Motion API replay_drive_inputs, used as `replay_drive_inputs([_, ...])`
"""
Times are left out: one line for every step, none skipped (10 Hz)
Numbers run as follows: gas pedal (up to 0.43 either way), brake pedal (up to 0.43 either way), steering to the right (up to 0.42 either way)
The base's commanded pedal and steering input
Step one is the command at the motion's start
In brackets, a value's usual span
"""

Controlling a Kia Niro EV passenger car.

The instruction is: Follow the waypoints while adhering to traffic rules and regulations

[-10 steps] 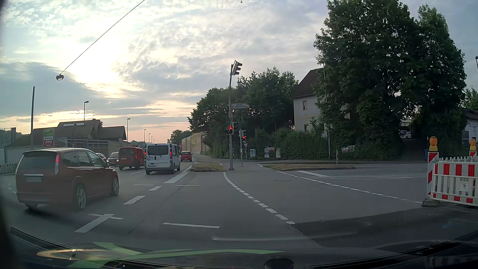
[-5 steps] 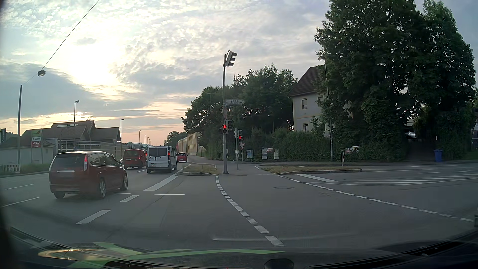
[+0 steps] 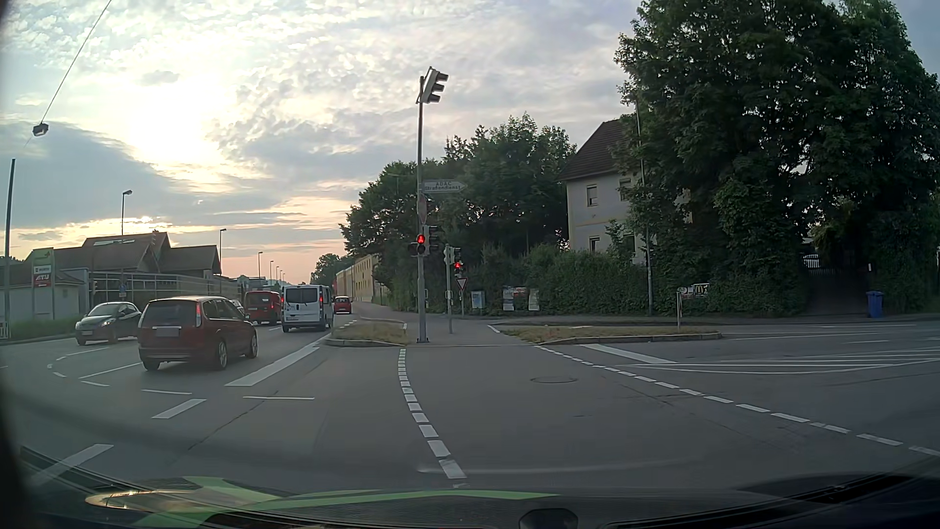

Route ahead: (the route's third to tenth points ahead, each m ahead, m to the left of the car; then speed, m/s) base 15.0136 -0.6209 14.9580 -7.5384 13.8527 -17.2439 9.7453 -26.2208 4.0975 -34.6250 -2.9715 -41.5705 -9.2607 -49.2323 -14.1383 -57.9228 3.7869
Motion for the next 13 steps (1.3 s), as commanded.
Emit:
replay_drive_inputs([0.000, 0.183, 0.161])
replay_drive_inputs([0.000, 0.183, 0.207])
replay_drive_inputs([0.000, 0.183, 0.268])
replay_drive_inputs([0.000, 0.165, 0.325])
replay_drive_inputs([0.000, 0.098, 0.365])
replay_drive_inputs([0.000, 0.024, 0.407])
replay_drive_inputs([0.000, 0.000, 0.449])
replay_drive_inputs([0.000, 0.000, 0.476])
replay_drive_inputs([0.000, 0.000, 0.509])
replay_drive_inputs([0.000, 0.000, 0.557])
replay_drive_inputs([0.000, 0.000, 0.612])
replay_drive_inputs([0.000, 0.000, 0.649])
replay_drive_inputs([0.008, 0.000, 0.663])
